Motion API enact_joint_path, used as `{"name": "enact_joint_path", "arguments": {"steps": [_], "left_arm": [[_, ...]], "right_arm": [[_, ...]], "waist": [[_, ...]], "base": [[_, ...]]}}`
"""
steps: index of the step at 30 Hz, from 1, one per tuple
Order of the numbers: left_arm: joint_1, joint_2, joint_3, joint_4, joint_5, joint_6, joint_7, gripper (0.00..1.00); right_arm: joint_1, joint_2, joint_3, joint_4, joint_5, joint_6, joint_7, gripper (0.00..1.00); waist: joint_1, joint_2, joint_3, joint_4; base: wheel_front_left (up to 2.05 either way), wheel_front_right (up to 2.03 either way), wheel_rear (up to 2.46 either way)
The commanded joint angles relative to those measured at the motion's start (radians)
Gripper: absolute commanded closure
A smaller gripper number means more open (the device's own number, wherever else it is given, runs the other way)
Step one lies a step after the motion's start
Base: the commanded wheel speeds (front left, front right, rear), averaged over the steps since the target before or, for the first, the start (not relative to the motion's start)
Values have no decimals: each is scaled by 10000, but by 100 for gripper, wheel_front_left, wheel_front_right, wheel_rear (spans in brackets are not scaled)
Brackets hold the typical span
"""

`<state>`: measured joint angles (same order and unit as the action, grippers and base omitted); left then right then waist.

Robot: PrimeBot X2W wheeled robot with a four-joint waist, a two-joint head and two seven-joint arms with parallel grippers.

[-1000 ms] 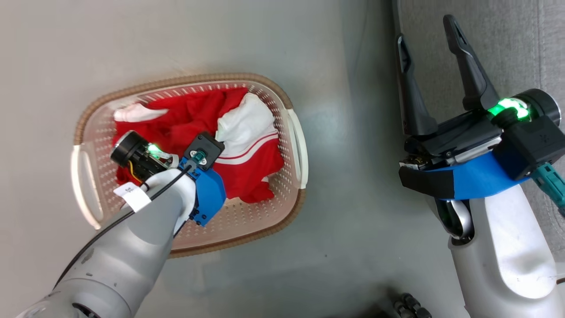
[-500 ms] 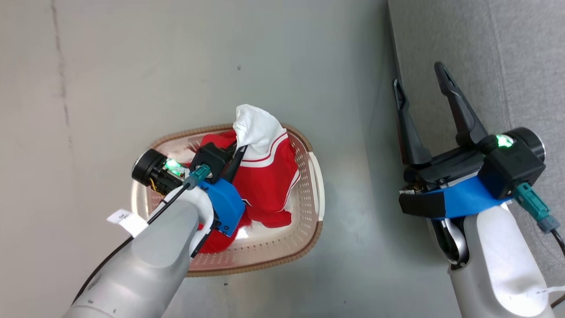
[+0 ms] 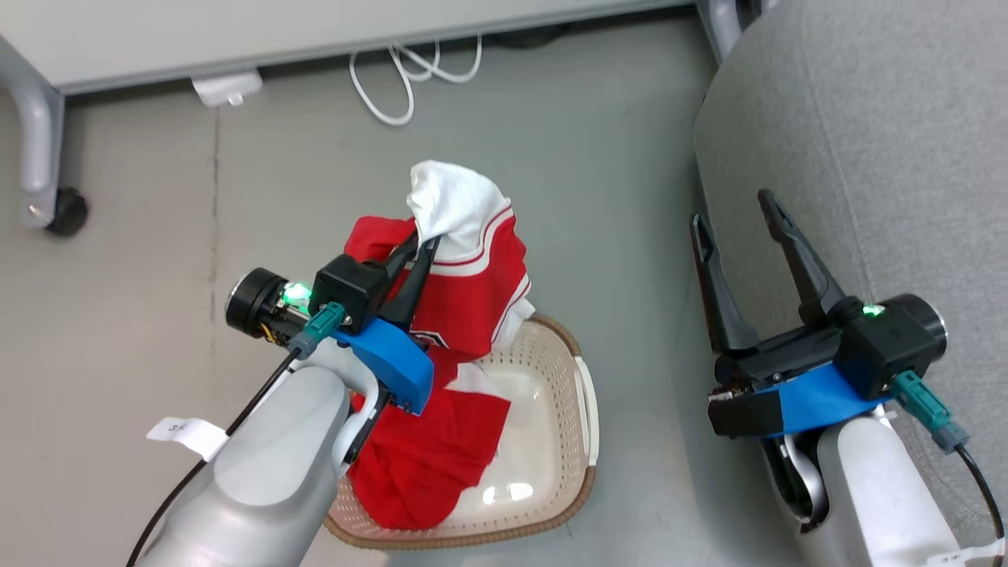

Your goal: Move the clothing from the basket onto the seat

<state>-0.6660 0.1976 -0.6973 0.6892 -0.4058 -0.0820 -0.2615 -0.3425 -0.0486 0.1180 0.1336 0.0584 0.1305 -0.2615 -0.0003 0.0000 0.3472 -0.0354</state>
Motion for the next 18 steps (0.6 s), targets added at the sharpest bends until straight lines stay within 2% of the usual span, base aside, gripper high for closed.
{"name": "enact_joint_path", "arguments": {"steps": [1, 12, 18], "left_arm": [[107, 50, 223, -274, 134, -42, -53, 100], [-203, -149, 1365, -1655, 421, -189, -52, 100], [-509, -346, 1460, -2234, 416, -314, -53, 100]], "right_arm": [[235, -32, 23, 59, 90, 5, -55, 0], [1035, -32, -34, 204, 261, 5, -55, 0], [1339, -32, -96, 206, 344, 5, -55, 0]], "waist": [[3, 0, -605, 82], [3, 0, -1755, 115], [3, 0, -2045, 169]], "base": [[0, 0, 0], [0, 0, 0], [0, 0, 0]]}}
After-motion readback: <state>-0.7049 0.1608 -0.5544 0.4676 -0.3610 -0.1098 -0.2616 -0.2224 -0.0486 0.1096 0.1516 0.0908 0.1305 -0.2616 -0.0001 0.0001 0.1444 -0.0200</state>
